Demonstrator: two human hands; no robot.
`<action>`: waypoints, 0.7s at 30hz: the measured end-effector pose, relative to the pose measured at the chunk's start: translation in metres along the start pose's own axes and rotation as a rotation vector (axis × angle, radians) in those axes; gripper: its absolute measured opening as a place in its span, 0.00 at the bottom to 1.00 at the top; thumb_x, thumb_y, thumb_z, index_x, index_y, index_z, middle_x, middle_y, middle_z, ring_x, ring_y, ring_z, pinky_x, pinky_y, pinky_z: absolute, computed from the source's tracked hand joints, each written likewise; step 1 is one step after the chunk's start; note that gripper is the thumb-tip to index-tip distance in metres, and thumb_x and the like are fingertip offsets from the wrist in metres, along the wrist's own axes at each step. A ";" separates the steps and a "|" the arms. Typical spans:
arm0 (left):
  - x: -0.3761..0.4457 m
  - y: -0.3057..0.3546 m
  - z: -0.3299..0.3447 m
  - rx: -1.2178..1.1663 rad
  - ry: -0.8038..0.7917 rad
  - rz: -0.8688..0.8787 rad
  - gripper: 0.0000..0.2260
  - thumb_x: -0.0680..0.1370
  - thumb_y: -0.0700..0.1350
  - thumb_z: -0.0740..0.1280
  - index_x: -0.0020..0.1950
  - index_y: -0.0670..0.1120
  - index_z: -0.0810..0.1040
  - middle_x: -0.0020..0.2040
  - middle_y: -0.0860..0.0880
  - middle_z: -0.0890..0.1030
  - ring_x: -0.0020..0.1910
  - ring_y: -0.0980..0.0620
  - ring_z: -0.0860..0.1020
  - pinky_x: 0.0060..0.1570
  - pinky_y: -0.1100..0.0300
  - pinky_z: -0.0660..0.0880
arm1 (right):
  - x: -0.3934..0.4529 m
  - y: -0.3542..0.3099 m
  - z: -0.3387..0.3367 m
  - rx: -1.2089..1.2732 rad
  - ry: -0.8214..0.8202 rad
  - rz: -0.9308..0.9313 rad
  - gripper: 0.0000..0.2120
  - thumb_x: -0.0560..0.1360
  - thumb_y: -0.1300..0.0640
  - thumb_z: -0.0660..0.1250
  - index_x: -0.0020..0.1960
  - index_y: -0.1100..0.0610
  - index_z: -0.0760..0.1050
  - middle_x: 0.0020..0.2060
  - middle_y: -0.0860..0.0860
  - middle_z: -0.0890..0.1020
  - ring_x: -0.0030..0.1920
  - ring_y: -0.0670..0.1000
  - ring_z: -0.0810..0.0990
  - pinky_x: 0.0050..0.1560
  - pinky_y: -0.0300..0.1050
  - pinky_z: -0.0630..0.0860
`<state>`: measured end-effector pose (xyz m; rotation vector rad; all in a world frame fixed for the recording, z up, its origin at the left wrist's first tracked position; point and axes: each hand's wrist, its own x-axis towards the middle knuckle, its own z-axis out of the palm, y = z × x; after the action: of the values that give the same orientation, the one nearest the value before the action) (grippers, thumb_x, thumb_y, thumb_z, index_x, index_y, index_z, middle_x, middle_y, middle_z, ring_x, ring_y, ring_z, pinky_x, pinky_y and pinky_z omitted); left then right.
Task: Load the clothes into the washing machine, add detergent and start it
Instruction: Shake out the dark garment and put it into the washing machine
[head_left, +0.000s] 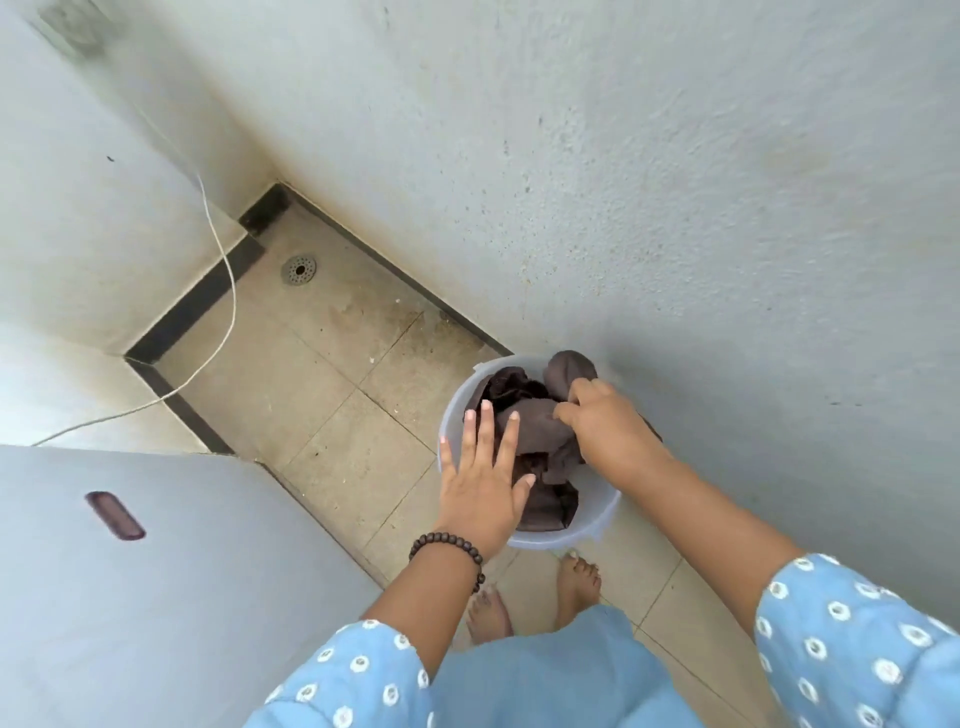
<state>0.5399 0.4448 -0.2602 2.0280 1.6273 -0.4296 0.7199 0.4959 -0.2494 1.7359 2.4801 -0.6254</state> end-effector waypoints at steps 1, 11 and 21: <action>-0.006 -0.001 -0.016 -0.031 0.024 0.001 0.32 0.84 0.59 0.49 0.79 0.53 0.32 0.77 0.48 0.28 0.76 0.49 0.29 0.78 0.39 0.39 | -0.003 -0.007 -0.015 -0.012 0.037 -0.035 0.11 0.70 0.69 0.68 0.51 0.62 0.79 0.44 0.56 0.73 0.47 0.58 0.72 0.37 0.46 0.68; -0.083 0.009 -0.181 -1.153 0.215 -0.001 0.39 0.74 0.73 0.55 0.80 0.53 0.59 0.76 0.58 0.66 0.72 0.62 0.64 0.69 0.64 0.61 | -0.050 -0.090 -0.166 -0.046 0.421 -0.327 0.11 0.63 0.74 0.68 0.41 0.62 0.80 0.37 0.53 0.74 0.38 0.55 0.72 0.32 0.45 0.68; -0.137 0.007 -0.322 -1.544 0.352 0.125 0.03 0.81 0.41 0.67 0.51 0.44 0.80 0.50 0.42 0.85 0.53 0.44 0.83 0.53 0.52 0.79 | -0.116 -0.177 -0.260 -0.227 0.522 -0.594 0.12 0.64 0.64 0.57 0.37 0.56 0.79 0.37 0.50 0.77 0.42 0.52 0.74 0.43 0.42 0.74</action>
<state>0.4940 0.5139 0.0801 0.9412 1.2163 1.0072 0.6497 0.4330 0.0722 1.1788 3.2898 0.1350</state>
